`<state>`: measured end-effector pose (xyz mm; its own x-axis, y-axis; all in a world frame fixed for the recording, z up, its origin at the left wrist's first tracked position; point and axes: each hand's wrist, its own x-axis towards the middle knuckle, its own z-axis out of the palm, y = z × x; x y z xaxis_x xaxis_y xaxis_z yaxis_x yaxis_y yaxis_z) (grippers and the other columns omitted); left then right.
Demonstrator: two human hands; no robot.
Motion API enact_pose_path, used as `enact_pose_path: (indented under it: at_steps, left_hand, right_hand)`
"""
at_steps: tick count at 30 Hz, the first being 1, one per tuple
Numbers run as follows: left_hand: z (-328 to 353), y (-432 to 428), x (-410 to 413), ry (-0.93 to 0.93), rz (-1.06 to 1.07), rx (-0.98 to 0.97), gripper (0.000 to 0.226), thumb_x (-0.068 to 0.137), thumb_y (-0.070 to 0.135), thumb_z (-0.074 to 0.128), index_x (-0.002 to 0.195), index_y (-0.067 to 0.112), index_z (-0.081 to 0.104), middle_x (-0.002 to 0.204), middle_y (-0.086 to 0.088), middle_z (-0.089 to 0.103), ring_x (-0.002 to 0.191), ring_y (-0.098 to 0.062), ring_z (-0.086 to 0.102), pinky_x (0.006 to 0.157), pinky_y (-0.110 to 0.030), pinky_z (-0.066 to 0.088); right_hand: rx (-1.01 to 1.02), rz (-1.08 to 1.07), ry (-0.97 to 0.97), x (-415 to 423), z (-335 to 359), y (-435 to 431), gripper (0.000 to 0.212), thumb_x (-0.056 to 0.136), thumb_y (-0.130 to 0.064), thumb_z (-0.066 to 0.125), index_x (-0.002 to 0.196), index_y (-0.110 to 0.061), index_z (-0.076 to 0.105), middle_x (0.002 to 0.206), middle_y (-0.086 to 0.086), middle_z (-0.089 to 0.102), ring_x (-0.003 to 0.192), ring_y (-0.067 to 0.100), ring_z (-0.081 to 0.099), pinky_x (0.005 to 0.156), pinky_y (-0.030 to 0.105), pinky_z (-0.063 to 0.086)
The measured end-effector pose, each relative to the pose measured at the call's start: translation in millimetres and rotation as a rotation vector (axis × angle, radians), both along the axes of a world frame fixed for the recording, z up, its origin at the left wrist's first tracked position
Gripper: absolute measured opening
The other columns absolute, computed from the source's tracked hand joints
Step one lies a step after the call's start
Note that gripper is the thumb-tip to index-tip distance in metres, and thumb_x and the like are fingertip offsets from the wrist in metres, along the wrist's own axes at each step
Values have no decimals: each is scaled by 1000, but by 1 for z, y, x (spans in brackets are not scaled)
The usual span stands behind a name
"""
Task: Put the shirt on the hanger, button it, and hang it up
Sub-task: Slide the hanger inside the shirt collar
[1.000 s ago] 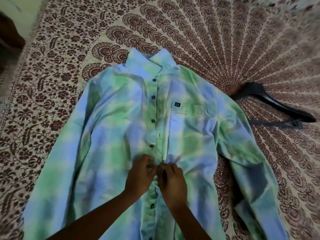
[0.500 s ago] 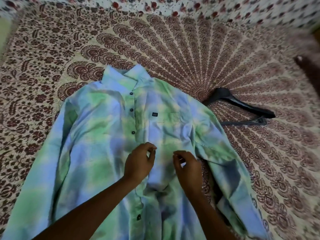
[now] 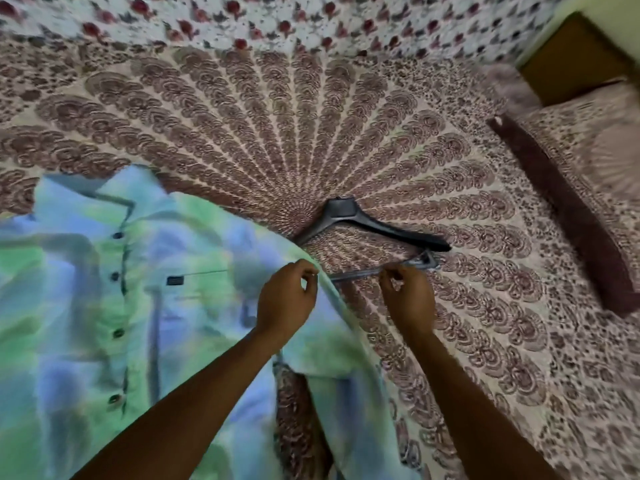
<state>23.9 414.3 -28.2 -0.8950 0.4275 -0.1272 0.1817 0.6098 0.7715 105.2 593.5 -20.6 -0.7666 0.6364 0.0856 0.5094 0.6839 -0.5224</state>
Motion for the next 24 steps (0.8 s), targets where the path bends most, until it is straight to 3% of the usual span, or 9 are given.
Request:
enact_pose_path:
  at_steps: [5, 8, 11, 14, 16, 20, 24]
  left_hand:
    - [-8, 85, -14, -25, -19, 30, 14, 87, 17, 55, 98, 19, 64, 96, -3, 70, 81, -28, 65, 69, -35, 49]
    - [-12, 118, -16, -19, -36, 4, 16, 88, 19, 55, 101, 17, 64, 98, -3, 70, 79, -27, 64, 68, -34, 49]
    - [-17, 136, -16, -12, -37, -60, 16, 89, 20, 55, 103, 20, 64, 99, -3, 70, 78, -25, 65, 64, -30, 47]
    - [-24, 141, -16, -24, -36, -64, 16, 89, 18, 56, 103, 21, 64, 104, 1, 69, 80, -21, 65, 63, -26, 45]
    - [-27, 140, -16, -39, -32, -50, 18, 89, 15, 57, 104, 20, 64, 106, 1, 69, 79, -20, 65, 64, -27, 49]
    - [-26, 129, -17, -28, -11, -19, 20, 88, 11, 57, 106, 17, 64, 103, -1, 69, 73, -16, 63, 64, -28, 51]
    - [-20, 102, -20, -13, 38, 16, 18, 87, 8, 58, 101, 14, 65, 98, -2, 70, 75, -19, 65, 69, -32, 52]
  right_hand:
    - [30, 91, -39, -23, -12, 83, 18, 87, -20, 61, 101, -12, 69, 100, 9, 69, 91, 25, 64, 75, 36, 54]
    - [40, 98, -103, -34, -22, 119, 19, 86, -22, 60, 102, -16, 68, 98, 8, 67, 89, 29, 62, 71, 37, 53]
    - [40, 123, -199, -41, -30, 140, 28, 87, -24, 60, 114, -18, 62, 113, 6, 61, 105, 28, 53, 86, 37, 47]
    - [143, 229, -467, -47, -37, 153, 52, 89, -39, 55, 136, -23, 41, 139, 6, 46, 130, 29, 35, 109, 43, 28]
    - [140, 287, -601, -54, -38, 160, 61, 88, -44, 55, 141, -25, 32, 141, 8, 43, 132, 30, 35, 113, 48, 21]
    - [13, 354, -668, -58, -26, 175, 46, 86, -34, 61, 129, -21, 50, 118, 8, 50, 94, 19, 53, 90, 36, 47]
    - [-14, 406, -719, -47, -12, 184, 34, 93, -33, 50, 119, -12, 54, 110, 9, 50, 80, 15, 54, 76, 31, 53]
